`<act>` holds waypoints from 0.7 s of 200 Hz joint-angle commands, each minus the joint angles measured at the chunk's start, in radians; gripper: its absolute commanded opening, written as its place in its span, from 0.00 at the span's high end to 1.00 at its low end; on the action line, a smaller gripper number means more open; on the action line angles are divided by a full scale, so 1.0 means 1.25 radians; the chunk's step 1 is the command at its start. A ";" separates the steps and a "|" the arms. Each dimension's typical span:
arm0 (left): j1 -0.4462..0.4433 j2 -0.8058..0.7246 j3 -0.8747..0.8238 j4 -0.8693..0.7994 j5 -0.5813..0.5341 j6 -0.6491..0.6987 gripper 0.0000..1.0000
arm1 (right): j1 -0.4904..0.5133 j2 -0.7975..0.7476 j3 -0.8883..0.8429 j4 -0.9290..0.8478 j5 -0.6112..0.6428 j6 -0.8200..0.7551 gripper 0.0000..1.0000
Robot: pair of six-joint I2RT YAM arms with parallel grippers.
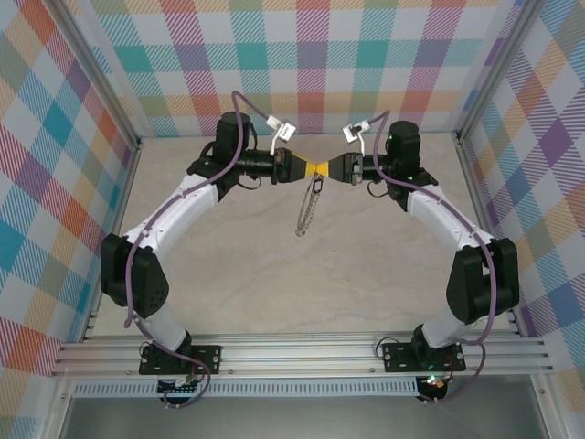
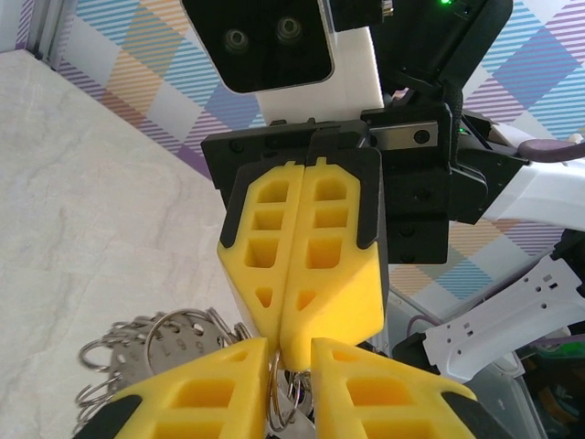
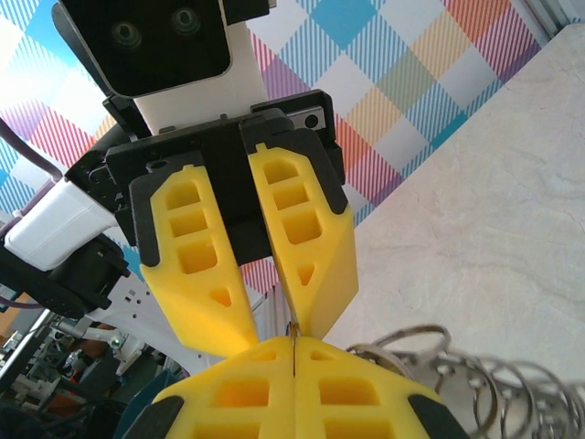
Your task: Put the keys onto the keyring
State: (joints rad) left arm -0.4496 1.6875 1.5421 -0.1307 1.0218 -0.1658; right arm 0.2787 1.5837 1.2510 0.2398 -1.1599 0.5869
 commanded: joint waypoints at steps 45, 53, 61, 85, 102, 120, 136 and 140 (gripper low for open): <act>-0.015 -0.001 0.012 0.005 0.044 0.010 0.92 | -0.002 0.011 0.024 0.034 -0.005 0.000 1.00; -0.018 0.000 0.012 0.006 0.045 0.010 0.96 | -0.002 0.012 0.023 0.040 -0.005 0.005 1.00; -0.020 0.001 0.011 0.007 0.045 0.010 1.00 | -0.002 0.013 0.023 0.044 -0.005 0.011 1.00; -0.027 -0.008 -0.003 0.032 0.019 -0.005 1.00 | -0.005 0.007 0.023 0.041 0.012 0.022 0.95; -0.027 -0.031 -0.035 0.088 -0.024 -0.037 1.00 | -0.018 -0.010 0.008 0.058 0.029 0.037 0.81; -0.027 -0.054 -0.065 0.148 -0.052 -0.072 1.00 | -0.042 -0.038 -0.016 0.081 0.045 0.059 0.74; -0.027 -0.069 -0.082 0.185 -0.061 -0.097 1.00 | -0.064 -0.066 -0.045 0.103 0.059 0.077 0.72; -0.026 -0.071 -0.083 0.190 -0.064 -0.100 1.00 | -0.069 -0.074 -0.053 0.107 0.062 0.079 0.71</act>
State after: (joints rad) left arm -0.4717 1.6634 1.4605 -0.0227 0.9668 -0.2268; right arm 0.2317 1.5665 1.2289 0.2932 -1.1141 0.6502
